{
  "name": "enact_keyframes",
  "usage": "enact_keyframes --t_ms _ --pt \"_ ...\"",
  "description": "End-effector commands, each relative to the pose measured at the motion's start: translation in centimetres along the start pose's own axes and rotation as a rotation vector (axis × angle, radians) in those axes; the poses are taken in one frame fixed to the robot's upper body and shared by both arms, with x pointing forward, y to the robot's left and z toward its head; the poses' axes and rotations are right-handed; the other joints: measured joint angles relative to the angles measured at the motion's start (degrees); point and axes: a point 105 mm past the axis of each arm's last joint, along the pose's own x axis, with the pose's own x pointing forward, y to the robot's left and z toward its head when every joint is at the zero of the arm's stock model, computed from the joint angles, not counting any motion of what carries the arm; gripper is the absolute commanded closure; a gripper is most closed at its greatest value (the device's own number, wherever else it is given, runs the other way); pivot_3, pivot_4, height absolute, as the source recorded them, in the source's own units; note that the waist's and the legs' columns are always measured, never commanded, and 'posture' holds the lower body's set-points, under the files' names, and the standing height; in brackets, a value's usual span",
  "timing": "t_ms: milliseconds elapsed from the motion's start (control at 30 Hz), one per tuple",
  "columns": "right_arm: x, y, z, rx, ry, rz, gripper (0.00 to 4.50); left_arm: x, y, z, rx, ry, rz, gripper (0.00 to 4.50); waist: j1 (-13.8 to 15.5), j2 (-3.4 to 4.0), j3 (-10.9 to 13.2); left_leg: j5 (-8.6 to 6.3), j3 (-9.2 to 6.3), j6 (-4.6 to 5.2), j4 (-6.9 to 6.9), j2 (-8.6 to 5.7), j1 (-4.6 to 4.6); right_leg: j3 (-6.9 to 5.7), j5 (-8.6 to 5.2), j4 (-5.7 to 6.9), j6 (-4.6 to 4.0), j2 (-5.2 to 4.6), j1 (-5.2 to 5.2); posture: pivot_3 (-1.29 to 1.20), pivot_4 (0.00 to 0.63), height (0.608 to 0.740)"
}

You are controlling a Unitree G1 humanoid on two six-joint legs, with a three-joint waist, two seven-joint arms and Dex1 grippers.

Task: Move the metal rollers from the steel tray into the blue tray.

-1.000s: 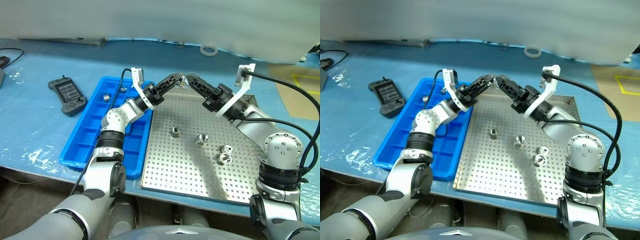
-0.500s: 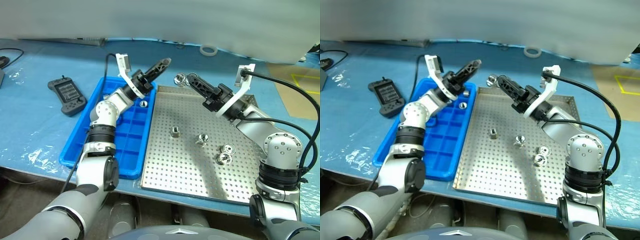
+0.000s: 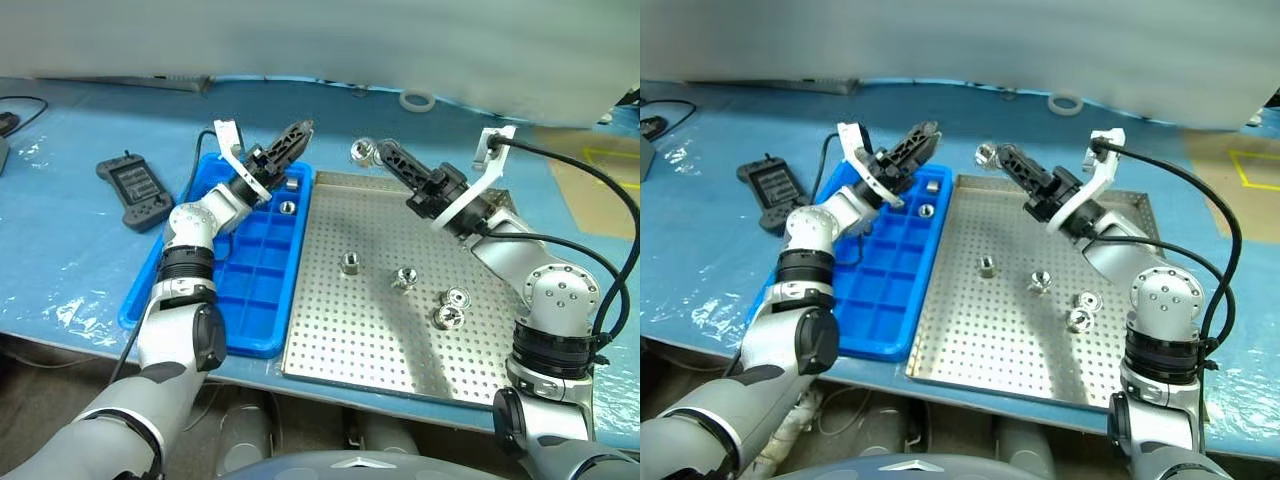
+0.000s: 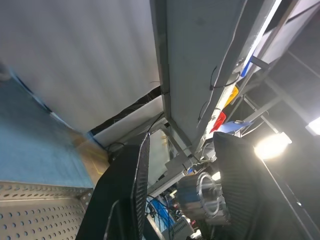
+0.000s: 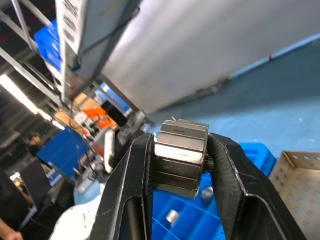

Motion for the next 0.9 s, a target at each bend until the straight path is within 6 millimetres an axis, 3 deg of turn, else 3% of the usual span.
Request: enact_keyframes --t_ms 33,133,267,300,633,900 --pt "-0.2 1.3 1.7 0.008 -0.076 0.054 3.24 0.2 -0.5 -0.3 -0.068 -0.043 -0.042 2.25 0.01 -0.01 0.0 0.0 0.0 0.02 0.0 0.0 -0.01 0.0 0.0 -0.01 0.0 0.0 0.01 -0.33 0.15 0.74" --pt "-0.2 1.6 1.9 0.031 -0.094 0.067 3.24 0.7 -0.5 -1.1 -0.111 -0.06 -0.063 1.5 -0.05 -0.03 0.01 0.06 0.0 0.15 0.02 -0.01 -0.07 0.0 0.0 -0.02 0.0 0.0 -0.03 -0.33 0.15 0.74" --pt "-0.1 1.6 2.2 0.052 -0.125 0.061 3.24 1.9 -1.7 -1.3 -0.131 -0.077 -0.111 0.13 -0.05 -0.04 0.01 0.05 0.0 0.14 0.02 0.01 -0.06 -0.01 0.0 -0.01 0.0 0.0 -0.04 -0.33 0.15 0.74" --pt "-0.1 1.5 2.2 0.057 -0.129 0.056 3.24 2.1 -2.1 -1.3 -0.138 -0.076 -0.13 0.03 -0.07 -0.04 0.01 0.04 0.0 0.11 0.02 0.01 -0.06 -0.01 0.0 -0.01 0.0 0.0 -0.04 -0.33 0.15 0.74" --pt "0.0 1.4 1.9 0.082 -0.139 0.043 3.24 3.4 -3.4 -4.0 -0.264 -0.011 -0.186 0.03 -0.09 -0.05 0.02 -0.01 -0.01 0.03 0.03 0.0 -0.06 -0.01 0.01 -0.01 0.02 0.0 -0.03 -0.33 0.15 0.74" --pt "0.6 2.1 1.5 0.118 -0.148 0.077 3.24 4.4 -2.9 -4.0 -0.312 -0.028 -0.176 0.03 -0.15 -0.05 0.02 0.0 -0.02 0.01 0.04 -0.01 -0.06 0.0 0.07 -0.02 0.13 0.01 -0.04 -0.35 0.15 0.74"
